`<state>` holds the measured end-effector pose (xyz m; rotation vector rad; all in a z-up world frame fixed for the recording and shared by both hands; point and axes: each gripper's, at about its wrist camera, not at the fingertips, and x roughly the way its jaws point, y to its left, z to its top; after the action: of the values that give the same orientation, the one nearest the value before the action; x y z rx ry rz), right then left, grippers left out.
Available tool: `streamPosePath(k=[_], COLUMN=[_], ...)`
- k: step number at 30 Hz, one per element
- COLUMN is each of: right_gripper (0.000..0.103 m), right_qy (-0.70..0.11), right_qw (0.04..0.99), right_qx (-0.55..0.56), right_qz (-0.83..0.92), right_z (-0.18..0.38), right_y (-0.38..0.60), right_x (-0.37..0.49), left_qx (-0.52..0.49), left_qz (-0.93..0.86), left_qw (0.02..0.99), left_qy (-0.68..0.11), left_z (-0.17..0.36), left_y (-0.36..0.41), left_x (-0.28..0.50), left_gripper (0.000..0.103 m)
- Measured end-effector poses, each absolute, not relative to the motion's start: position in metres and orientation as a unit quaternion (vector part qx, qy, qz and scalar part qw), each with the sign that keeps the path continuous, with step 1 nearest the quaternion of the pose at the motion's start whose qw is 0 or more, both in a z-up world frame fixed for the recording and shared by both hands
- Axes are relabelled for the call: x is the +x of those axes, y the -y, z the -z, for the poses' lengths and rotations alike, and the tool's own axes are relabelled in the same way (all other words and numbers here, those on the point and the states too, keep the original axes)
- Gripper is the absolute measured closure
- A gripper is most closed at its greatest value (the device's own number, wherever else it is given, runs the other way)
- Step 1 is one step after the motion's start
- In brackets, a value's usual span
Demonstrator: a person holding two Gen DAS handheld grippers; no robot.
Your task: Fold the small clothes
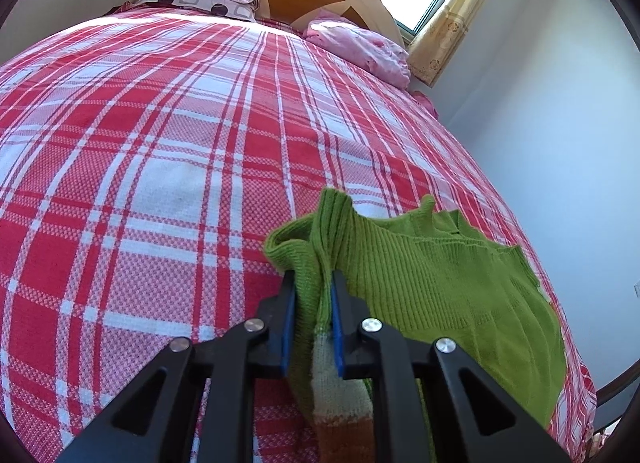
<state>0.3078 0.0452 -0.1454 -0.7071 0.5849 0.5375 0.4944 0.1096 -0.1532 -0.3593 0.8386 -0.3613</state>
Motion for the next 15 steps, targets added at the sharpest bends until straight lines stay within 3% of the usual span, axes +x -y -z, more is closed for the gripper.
streamPosePath(k=[15], right_gripper=[0.097], right_qy=[-0.277], right_qw=[0.896], right_qx=[-0.168], right_qz=[-0.304], right_z=[0.093], right_y=[0.019], right_x=[0.322], left_qx=[-0.274], left_qz=[0.193], left_qw=[0.844], left_qy=[-0.418], left_z=[0.135], left_y=[-0.122], left_x=[0.493], left_gripper=[0.091])
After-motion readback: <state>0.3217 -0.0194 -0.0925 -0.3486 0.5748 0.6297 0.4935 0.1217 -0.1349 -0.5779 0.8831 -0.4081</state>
